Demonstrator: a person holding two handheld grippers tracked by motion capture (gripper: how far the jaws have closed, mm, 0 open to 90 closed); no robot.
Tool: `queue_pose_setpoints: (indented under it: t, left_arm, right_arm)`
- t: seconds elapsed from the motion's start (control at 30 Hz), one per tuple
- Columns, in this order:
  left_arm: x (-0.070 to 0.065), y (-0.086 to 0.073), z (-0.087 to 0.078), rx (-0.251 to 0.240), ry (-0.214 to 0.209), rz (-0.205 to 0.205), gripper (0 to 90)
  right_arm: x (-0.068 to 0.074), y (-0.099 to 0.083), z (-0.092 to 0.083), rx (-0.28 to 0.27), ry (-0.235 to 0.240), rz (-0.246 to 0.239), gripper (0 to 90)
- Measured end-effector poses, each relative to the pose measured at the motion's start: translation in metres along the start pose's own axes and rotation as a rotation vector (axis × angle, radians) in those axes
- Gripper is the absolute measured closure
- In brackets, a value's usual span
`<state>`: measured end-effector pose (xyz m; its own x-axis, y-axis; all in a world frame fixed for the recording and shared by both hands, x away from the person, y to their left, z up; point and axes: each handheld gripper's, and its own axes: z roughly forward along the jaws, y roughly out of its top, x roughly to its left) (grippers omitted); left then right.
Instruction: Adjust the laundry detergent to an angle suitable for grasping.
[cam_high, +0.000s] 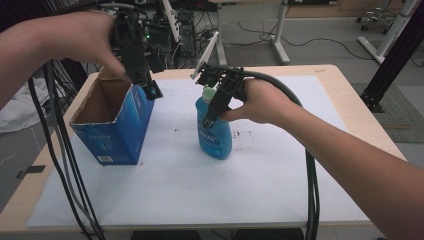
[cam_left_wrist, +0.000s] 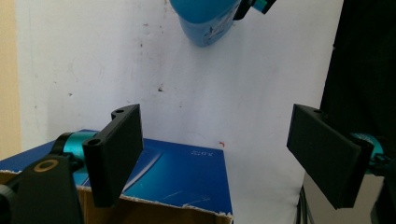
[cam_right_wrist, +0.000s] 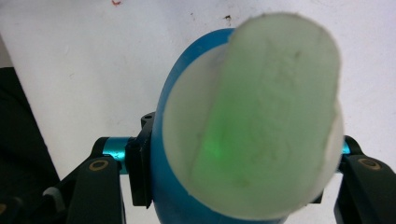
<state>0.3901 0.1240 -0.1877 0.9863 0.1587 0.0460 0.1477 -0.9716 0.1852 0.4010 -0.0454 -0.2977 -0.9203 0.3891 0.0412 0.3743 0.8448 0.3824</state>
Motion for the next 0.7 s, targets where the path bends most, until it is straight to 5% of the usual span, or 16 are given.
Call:
queue_pose_setpoints:
  t: [0.17, 0.7]
  left_arm:
    - [0.000, 0.000, 0.000, -0.002, -0.001, 0.003, 18.6]
    - [-0.001, 0.002, 0.001, 0.007, -0.005, 0.005, 18.6]
  right_arm:
    - [-0.002, -0.003, -0.010, -0.002, 0.021, -0.036, 36.2]
    - [0.008, -0.016, -0.032, -0.021, 0.114, -0.327, 36.4]
